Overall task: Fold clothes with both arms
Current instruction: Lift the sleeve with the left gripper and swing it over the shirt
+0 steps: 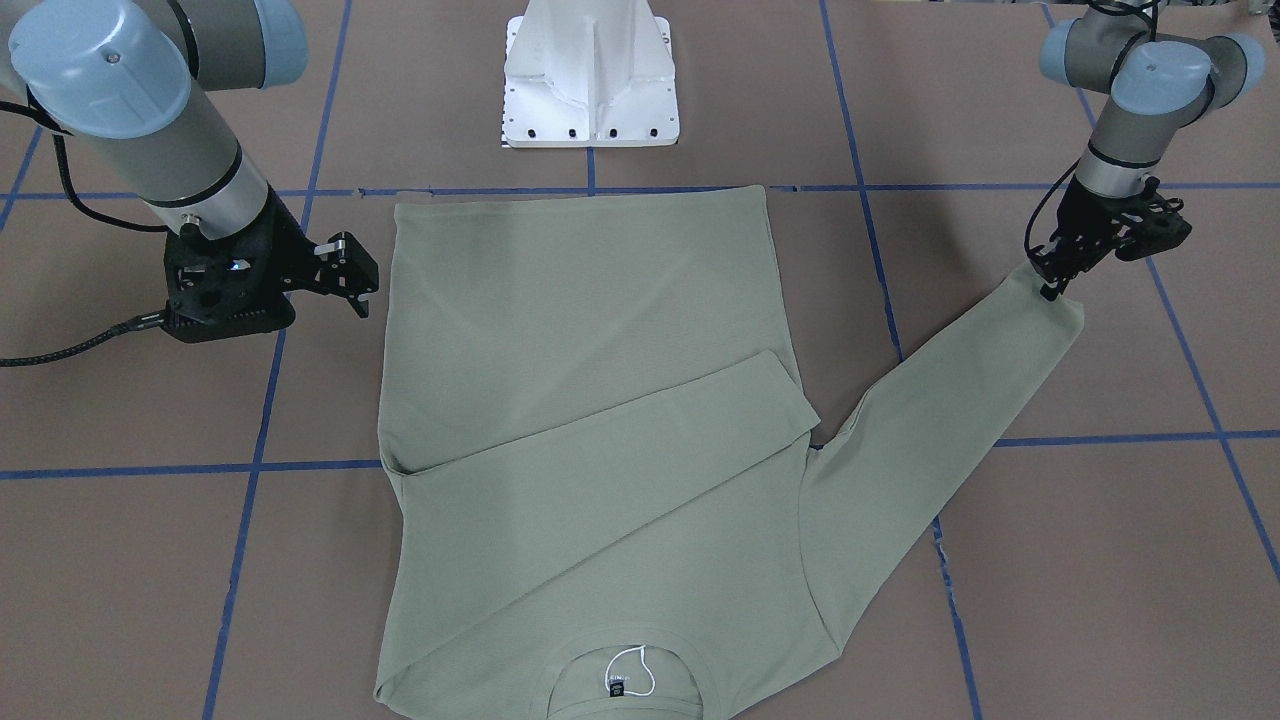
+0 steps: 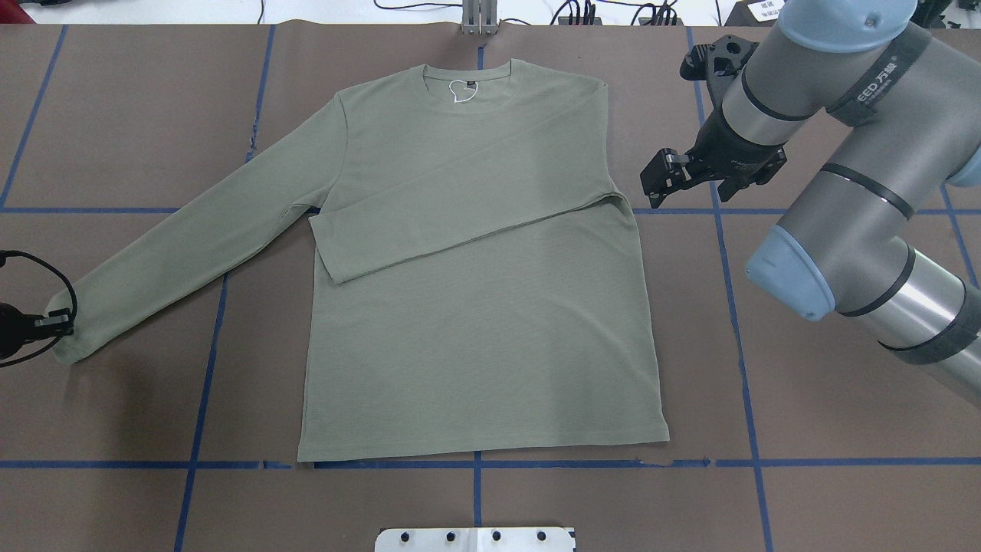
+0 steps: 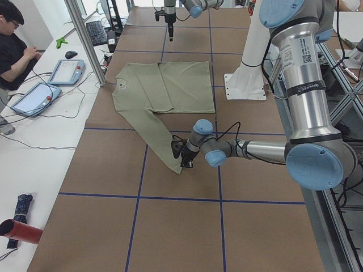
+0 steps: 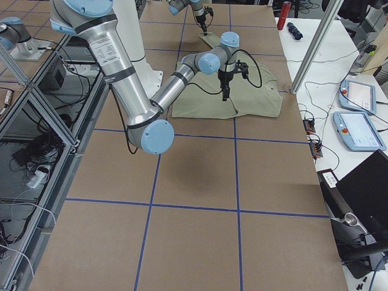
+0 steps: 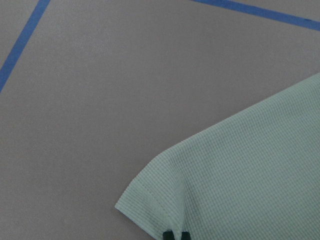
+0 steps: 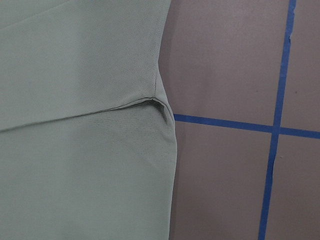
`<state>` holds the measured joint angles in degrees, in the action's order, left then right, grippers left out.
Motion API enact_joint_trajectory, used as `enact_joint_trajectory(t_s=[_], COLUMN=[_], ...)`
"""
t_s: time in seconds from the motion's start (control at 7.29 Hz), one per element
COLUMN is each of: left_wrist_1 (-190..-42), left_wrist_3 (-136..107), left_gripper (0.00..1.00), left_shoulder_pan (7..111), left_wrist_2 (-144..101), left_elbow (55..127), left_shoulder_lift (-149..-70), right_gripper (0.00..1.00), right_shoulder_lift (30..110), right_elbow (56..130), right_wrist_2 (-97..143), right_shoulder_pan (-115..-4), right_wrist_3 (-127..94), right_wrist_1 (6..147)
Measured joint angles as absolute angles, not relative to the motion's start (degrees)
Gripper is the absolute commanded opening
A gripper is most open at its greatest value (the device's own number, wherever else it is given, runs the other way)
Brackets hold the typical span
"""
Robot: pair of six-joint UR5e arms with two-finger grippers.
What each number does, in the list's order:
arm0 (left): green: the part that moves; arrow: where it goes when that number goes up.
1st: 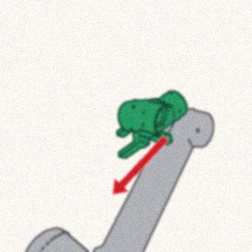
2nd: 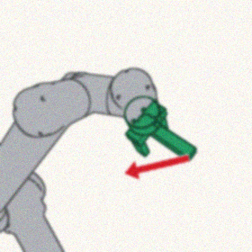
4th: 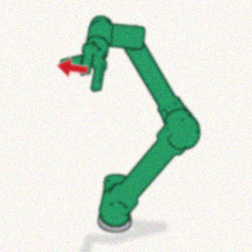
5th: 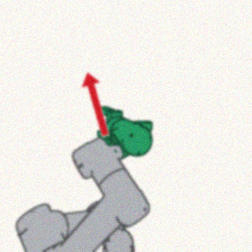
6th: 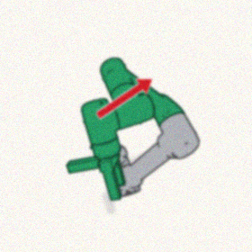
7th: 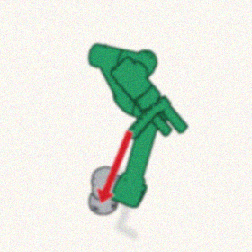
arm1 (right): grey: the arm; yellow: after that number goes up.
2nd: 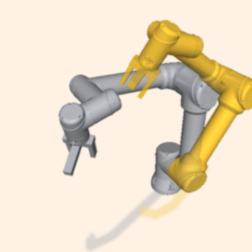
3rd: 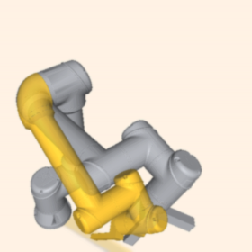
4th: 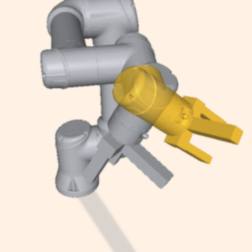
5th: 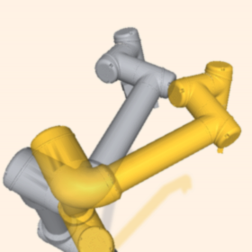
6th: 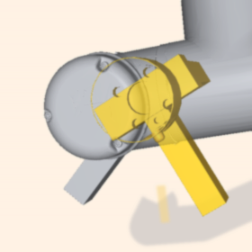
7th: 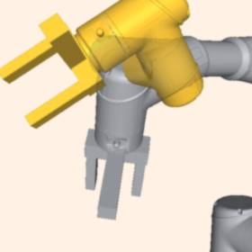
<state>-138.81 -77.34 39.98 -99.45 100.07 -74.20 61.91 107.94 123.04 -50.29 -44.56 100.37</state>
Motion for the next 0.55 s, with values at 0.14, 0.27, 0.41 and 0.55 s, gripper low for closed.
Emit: enact_joint_trajectory(t_s=[0.14,0.27,0.41,0.55], left_wrist_1=[-136.0,-131.5,-126.5,-121.8], left_wrist_3=[-77.3,-77.3,-77.2,-77.2], left_gripper=[0.00,0.00,0.00,0.00], left_shoulder_pan=[40.0,40.0,40.1,40.5], left_wrist_2=[-99.7,-100.0,-100.3,-100.8], left_elbow=[102.7,106.1,108.9,110.2], left_shoulder_lift=[-74.5,-75.5,-77.8,-81.5], right_gripper=[1.00,1.00,1.00,1.00], right_shoulder_lift=[62.5,64.0,66.4,69.3], right_elbow=[108.4,109.6,111.4,113.4], right_wrist_2=[123.2,123.5,123.8,123.9], right_shoulder_pan=[-50.6,-51.1,-51.4,-51.8], right_wrist_3=[-44.5,-44.5,-44.5,-43.8], right_wrist_1=[100.4,100.5,100.4,100.3])
